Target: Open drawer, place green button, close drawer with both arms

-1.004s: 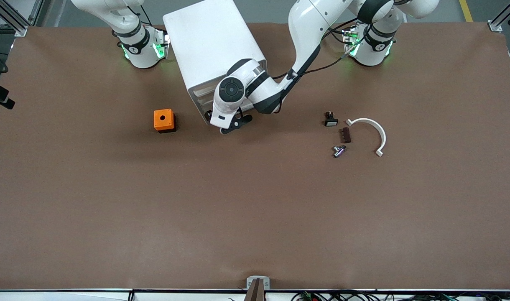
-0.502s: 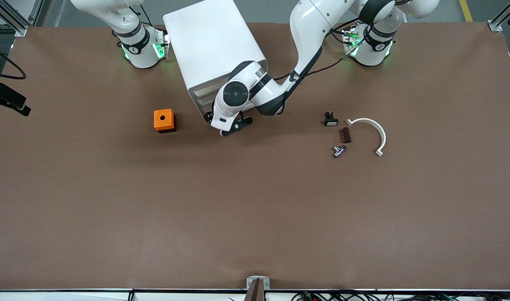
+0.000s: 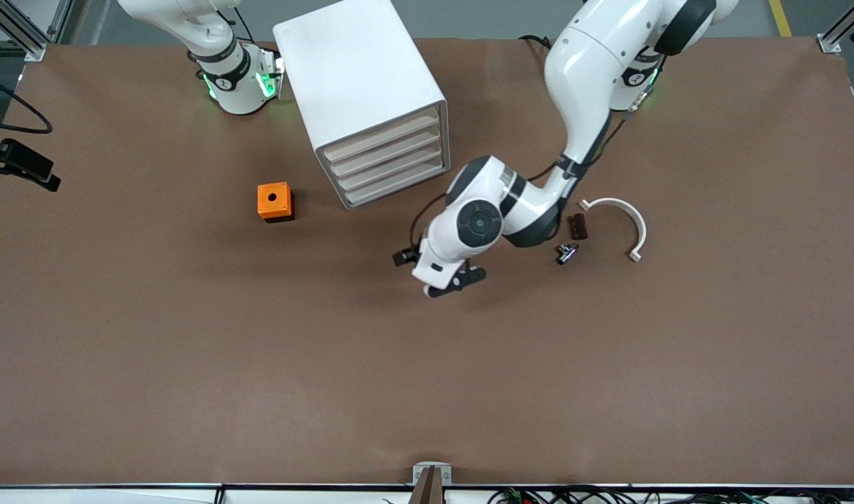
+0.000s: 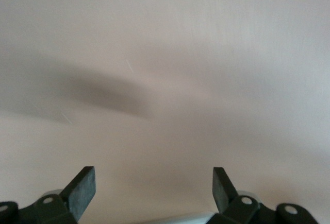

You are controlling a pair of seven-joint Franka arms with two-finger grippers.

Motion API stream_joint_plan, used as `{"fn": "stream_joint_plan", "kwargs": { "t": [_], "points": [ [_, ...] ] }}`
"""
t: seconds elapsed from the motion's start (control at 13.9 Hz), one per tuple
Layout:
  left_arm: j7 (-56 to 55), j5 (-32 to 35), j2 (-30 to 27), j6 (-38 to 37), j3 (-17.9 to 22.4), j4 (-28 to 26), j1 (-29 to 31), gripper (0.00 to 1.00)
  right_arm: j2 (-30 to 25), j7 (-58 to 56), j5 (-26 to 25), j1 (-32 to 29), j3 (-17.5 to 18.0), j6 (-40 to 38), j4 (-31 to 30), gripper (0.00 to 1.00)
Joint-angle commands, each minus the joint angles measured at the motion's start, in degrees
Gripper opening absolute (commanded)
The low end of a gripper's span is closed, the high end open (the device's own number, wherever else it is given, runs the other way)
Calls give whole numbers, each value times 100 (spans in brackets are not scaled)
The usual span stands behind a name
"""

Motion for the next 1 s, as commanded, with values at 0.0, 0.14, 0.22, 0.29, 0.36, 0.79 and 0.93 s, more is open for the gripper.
{"fn": "stream_joint_plan", "kwargs": {
  "t": [0.0,0.14,0.22,0.29,0.36,0.79,0.93],
  "points": [
    [447,943,-338,-261,-42,-93,235,100,15,3,-115,1,5,-83,168,100],
    [1315,1130,-540,-472,-33,-101,569,100,15,3,-107,18,5,-83,194,100],
    [1711,1131,-637,-621,-33,-110,814,100,15,3,-89,1,5,-74,264,100],
    [2045,1139,-742,-753,-33,-110,991,100,24,12,-71,-8,5,-74,291,100],
    [2414,1139,-874,-919,-33,-128,1184,100,24,3,-63,-60,31,-74,291,100],
    [4375,1394,-1419,-1668,-7,-128,2292,100,24,-445,-10,-236,48,-83,300,100],
    [4780,1421,-1743,-1991,491,-119,2268,100,24,-463,148,-402,109,-83,300,100]
  ]
}}
